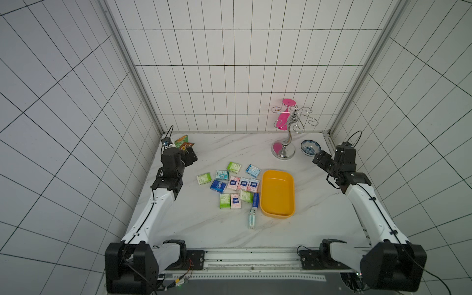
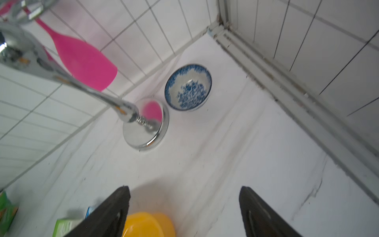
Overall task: Put the pocket tissues into the storage box
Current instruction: Pick up the pocket tissues from the center of the board.
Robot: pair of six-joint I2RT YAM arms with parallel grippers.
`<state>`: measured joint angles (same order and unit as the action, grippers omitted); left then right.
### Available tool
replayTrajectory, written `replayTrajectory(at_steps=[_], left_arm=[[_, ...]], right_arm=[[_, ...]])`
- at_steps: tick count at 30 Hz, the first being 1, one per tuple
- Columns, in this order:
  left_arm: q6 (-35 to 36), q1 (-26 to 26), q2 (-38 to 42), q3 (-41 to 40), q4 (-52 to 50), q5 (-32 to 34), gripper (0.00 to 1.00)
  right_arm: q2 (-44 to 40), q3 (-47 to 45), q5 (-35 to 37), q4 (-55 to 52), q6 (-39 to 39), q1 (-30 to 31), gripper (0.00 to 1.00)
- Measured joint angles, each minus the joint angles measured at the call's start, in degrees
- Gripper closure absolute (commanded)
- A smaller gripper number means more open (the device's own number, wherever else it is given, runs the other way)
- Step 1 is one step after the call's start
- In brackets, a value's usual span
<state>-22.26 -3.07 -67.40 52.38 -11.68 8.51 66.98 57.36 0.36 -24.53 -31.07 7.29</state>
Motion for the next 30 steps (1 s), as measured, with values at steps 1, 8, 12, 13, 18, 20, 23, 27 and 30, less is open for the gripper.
replayTrajectory(at_steps=[1,8,12,13,18,20,23,27,30], left_arm=[[-1.2,-0.6,-1.6,3.2,-3.8,-0.8,0.02],[-7.0,-1.0,-13.1,17.8,-26.4,-8.3,0.03],[-8.2,-1.0,-11.6,11.6,-32.2,-13.8,0.03],[-8.4,-1.0,-10.8,9.4,-33.3,-15.3,0.02],[-9.3,-1.4,-6.8,2.1,-36.7,-20.0,0.03],[-9.8,-1.6,-5.7,0.9,-36.9,-20.7,0.03],[-10.5,-1.0,-5.8,0.9,-36.8,-22.3,0.02],[-11.2,2.6,-5.8,0.6,-36.7,-25.9,0.02],[-11.2,6.1,-5.8,0.2,-37.2,-27.6,0.02]], right_arm=[[0.3,1.7,-0.6,-3.7,-0.6,3.3,0.17],[5.2,8.7,-0.4,-18.7,-3.3,24.5,0.32],[9.4,8.7,0.1,-21.4,-5.0,31.2,0.43],[10.8,8.8,0.0,-21.7,-5.4,32.3,0.43],[18.6,13.4,-0.1,-23.3,-4.3,37.2,0.43],[21.4,16.5,-0.7,-23.1,-1.8,39.7,0.42],[25.7,21.0,-2.1,-22.5,3.9,42.9,0.40],[31.0,24.8,-4.5,-21.5,12.2,45.4,0.35],[34.0,26.0,-6.1,-21.4,16.6,45.8,0.25]])
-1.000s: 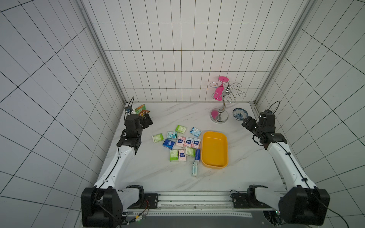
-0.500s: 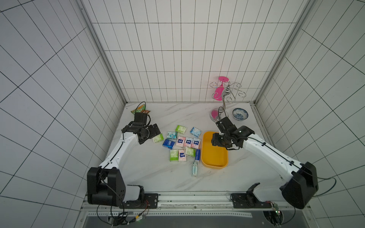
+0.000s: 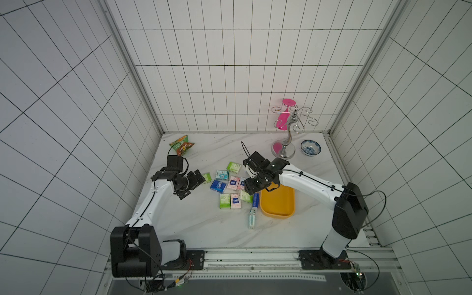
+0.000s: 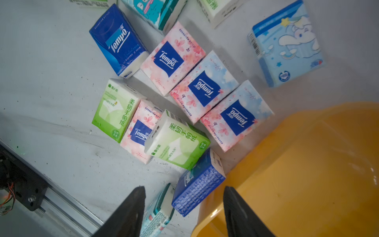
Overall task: Put the pocket tissues into the storage box
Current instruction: Pick up the pocket tissues from the center of the board.
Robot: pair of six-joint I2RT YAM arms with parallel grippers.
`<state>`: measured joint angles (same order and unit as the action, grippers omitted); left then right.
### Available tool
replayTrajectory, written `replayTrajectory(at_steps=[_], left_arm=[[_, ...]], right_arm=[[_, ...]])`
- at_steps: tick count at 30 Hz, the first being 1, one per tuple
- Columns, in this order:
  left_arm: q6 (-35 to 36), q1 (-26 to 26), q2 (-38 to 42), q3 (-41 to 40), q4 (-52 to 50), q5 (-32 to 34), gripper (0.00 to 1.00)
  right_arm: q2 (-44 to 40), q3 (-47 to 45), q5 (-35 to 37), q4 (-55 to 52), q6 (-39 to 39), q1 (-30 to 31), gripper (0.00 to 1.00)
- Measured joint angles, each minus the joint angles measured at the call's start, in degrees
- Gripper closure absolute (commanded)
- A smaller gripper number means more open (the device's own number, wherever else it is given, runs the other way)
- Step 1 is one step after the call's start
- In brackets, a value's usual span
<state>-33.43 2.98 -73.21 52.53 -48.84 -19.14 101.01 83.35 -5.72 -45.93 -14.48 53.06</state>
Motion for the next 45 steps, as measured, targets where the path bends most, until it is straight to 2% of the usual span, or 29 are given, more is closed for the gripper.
replayTrajectory(at_steps=[2,4,11,23,29,35,41,45], left_arm=[[0.0,1.2,0.0,0.0,-0.5,-0.1,0.02],[0.0,1.6,0.2,0.0,-1.1,-0.2,0.03],[0.0,1.6,3.1,0.0,-2.2,-0.9,0.02],[0.7,1.6,4.3,-1.6,-4.2,-1.1,0.03],[0.7,1.6,4.5,-1.8,-4.9,-1.6,0.03],[0.7,1.6,4.6,-1.8,-5.2,-1.8,0.03],[0.7,1.6,4.6,-1.8,-5.2,-2.3,0.02],[0.6,1.6,4.6,-1.8,-5.1,-3.0,0.03]], right_arm=[[2.0,1.2,-0.4,-0.1,1.7,0.5,0.19],[3.9,2.5,-0.2,-0.1,3.1,1.1,0.17],[10.3,4.4,2.3,1.4,4.7,4.7,0.16],[15.1,4.5,4.3,3.8,6.8,4.8,0.15],[15.7,4.5,4.8,5.6,7.4,4.7,0.24],[16.2,4.5,4.5,6.8,7.1,4.7,0.51],[16.1,5.0,4.3,6.6,5.7,4.3,0.52],[15.5,8.4,4.5,3.9,3.3,3.9,0.55]])
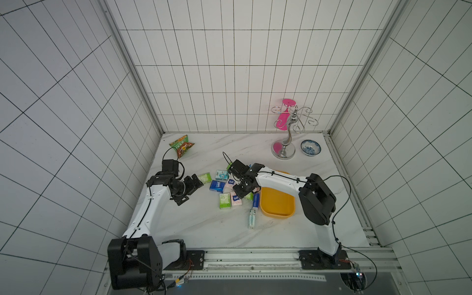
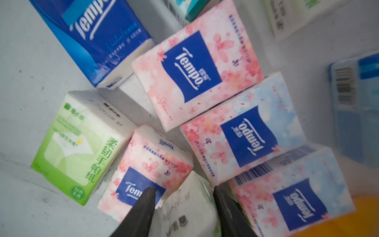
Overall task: Put the pocket tissues into the storage box
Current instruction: Pick up the pocket tissues from the center of the board, then place the pocket tissues in the storage box.
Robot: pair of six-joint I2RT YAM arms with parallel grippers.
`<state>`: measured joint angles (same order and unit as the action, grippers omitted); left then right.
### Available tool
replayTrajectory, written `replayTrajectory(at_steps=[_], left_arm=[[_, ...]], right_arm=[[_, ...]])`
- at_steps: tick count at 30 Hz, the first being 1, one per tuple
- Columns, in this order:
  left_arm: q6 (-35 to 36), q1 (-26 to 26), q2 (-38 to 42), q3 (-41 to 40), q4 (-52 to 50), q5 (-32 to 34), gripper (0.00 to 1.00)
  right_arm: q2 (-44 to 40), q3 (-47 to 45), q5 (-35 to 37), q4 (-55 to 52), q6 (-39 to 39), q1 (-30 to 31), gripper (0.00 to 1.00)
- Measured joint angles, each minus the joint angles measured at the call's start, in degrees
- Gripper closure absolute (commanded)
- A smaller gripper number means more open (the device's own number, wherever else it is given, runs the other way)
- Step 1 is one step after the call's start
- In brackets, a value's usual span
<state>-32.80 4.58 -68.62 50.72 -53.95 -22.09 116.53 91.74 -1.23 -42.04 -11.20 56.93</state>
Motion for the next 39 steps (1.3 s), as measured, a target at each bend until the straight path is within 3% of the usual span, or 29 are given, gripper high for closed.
replayTrajectory(at_steps=[10,19,26,39], left_arm=[[-1.8,-1.6,-0.6,1.3,1.9,-0.5,0.03],[-4.3,-8.4,-4.5,4.3,5.9,-0.8,0.02],[-4.7,-8.6,-4.6,4.3,6.4,-0.9,0.02],[-4.7,-8.6,-2.4,2.9,6.4,-0.9,0.03]], right_arm=[[-9.2,9.3,0.5,-11.4,-15.2,-6.6,0.55],[-21.0,-4.9,1.8,-13.6,-28.3,-20.8,0.55],[-20.1,-11.1,-1.2,-11.0,-35.7,-23.7,0.55],[-8.4,-11.2,-4.6,-2.8,-48.4,-24.4,0.56]])
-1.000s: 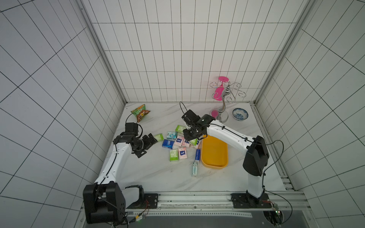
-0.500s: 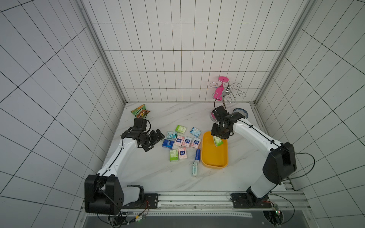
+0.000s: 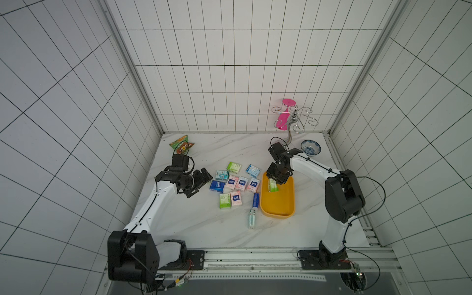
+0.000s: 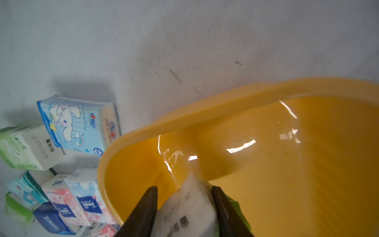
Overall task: Put the pocket tissues into the storage box
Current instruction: Place the pocket tissues in the storage box.
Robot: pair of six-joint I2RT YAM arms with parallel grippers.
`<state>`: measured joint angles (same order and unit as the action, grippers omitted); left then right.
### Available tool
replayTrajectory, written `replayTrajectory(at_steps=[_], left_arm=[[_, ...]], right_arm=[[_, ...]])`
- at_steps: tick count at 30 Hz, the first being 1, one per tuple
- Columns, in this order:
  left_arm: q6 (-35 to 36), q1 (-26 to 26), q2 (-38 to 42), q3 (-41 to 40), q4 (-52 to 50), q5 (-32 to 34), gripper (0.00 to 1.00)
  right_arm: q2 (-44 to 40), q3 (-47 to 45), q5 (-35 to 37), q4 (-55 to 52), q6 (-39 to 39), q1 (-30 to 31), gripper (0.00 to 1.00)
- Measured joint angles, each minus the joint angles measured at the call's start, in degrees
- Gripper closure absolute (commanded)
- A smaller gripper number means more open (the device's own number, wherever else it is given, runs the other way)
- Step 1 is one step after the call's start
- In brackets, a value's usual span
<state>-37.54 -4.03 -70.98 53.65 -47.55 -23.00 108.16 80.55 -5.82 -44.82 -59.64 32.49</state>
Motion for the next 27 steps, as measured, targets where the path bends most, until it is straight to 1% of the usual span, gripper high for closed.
replayTrajectory(at_steps=[4,7,10,13,15,17,21,27], left_arm=[[0.0,0.0,0.3,0.0,0.0,0.0,0.03],[0.0,0.0,0.5,0.0,0.0,0.0,0.03],[0.0,0.0,0.6,0.0,0.0,0.0,0.03],[0.0,0.0,0.6,-0.2,0.0,0.0,0.02],[0.0,0.0,0.6,-0.3,-0.1,0.0,0.03],[0.0,0.0,0.6,-0.3,-0.1,0.0,0.03],[0.0,0.0,0.6,-0.3,-0.1,0.0,0.03],[0.0,0.0,0.6,-0.3,-0.2,-0.1,0.03]], right_arm=[[1.8,0.0,0.0,1.0,-2.1,0.0,0.55],[1.9,0.0,0.0,1.8,-3.1,0.0,0.50],[1.9,0.2,0.0,2.4,-3.4,0.0,0.43],[1.9,0.2,-0.2,3.0,-3.4,0.0,0.33],[1.6,0.2,-0.3,3.5,-3.1,0.0,0.30],[0.5,0.1,-0.2,3.6,-2.8,0.0,0.29],[-5.1,0.0,1.1,3.5,-0.9,0.0,0.29],[-13.6,0.0,3.7,0.4,7.2,2.2,0.30]])
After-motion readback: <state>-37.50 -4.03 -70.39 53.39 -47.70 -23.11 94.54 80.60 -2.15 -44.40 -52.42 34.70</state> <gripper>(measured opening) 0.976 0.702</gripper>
